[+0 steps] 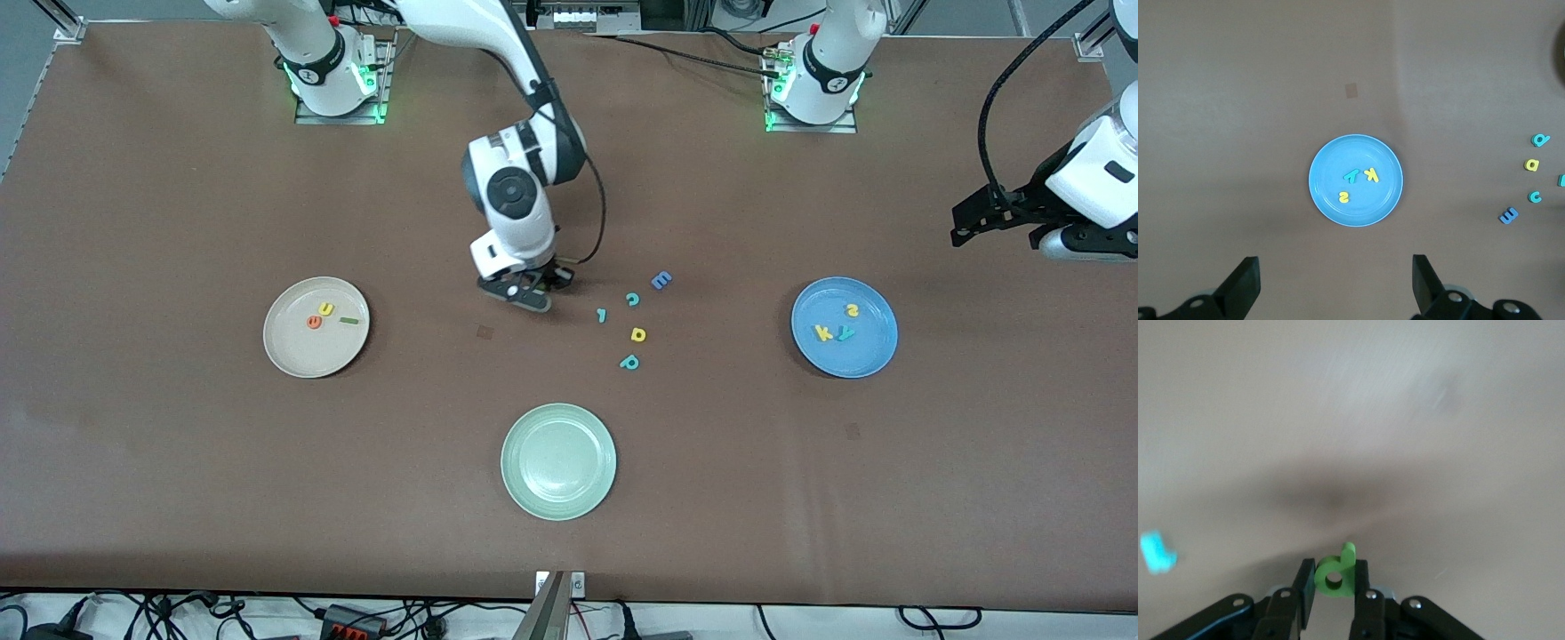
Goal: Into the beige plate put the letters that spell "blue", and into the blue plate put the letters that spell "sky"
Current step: 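Carry the green d to the beige plate with the right gripper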
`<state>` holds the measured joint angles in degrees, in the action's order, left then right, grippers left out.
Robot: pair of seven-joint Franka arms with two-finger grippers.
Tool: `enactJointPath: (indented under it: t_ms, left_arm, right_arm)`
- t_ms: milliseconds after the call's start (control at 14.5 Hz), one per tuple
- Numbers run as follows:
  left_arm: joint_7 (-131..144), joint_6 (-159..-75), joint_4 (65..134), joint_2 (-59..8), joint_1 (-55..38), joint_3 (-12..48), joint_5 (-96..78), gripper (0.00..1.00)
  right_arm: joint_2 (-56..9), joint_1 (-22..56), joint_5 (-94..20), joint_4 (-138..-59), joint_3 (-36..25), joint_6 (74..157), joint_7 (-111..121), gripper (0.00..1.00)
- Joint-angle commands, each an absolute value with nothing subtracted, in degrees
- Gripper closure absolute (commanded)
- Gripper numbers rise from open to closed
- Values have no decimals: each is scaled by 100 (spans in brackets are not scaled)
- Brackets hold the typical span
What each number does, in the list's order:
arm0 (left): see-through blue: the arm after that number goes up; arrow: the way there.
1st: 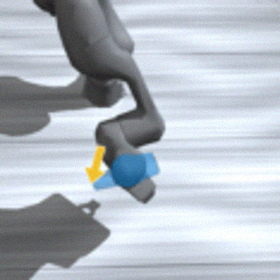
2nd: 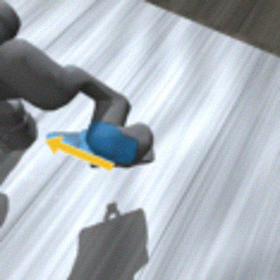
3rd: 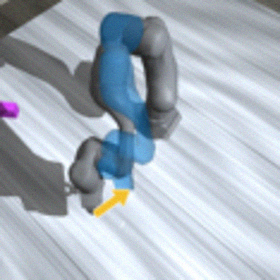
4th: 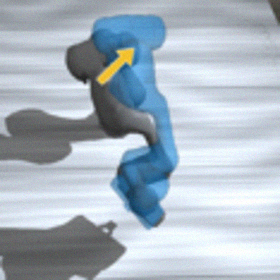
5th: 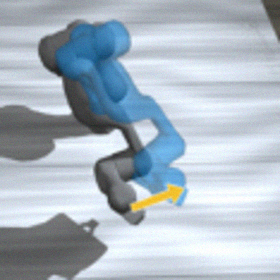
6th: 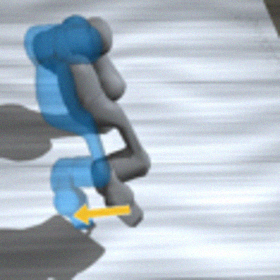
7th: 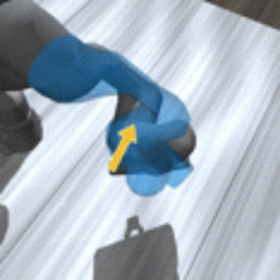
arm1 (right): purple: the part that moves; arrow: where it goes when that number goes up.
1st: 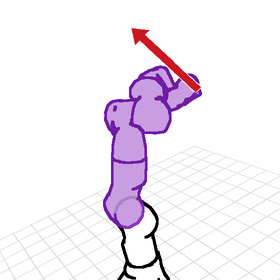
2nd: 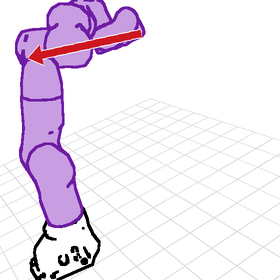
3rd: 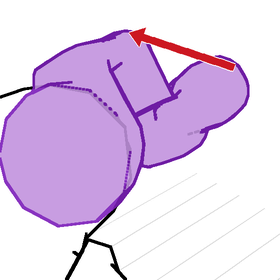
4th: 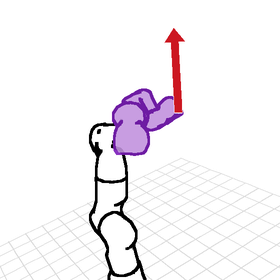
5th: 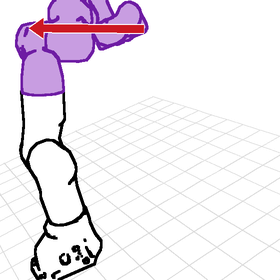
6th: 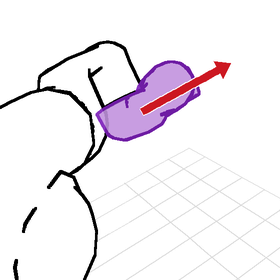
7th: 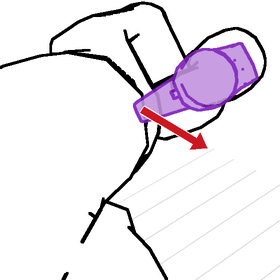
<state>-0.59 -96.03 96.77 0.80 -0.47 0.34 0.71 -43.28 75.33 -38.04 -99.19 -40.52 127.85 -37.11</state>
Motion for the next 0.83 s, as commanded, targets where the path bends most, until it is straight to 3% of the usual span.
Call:
enactJointPath:
  t_ms: [0, 138, 346, 553, 761]
  left_arm:
    - [-158, -9483, 9580, 79, -44, 26, -62, 0]
    - [-158, -9483, 9580, 79, -44, 26, -62, 0]
    - [-176, -9483, 9580, 79, -9, 26, -62, 0]
    - [-167, -9483, 9580, 79, -9, 26, -62, 0]
    - [-176, -9475, 9580, 79, 0, 26, -62, 0]
  right_arm:
    - [-3982, 7330, -3832, -9967, -4734, 11860, -2562, 89]
    - [-3990, 7051, -3841, -10054, -5132, 11348, -1516, 89]
    - [-4016, 6208, -3815, -10195, -5142, 11005, -294, 89]
    - [-4113, 5434, -3814, -10327, -5142, 11004, 937, 89]
    - [-4219, 5230, -3806, -10388, -5133, 11074, 1213, 89]
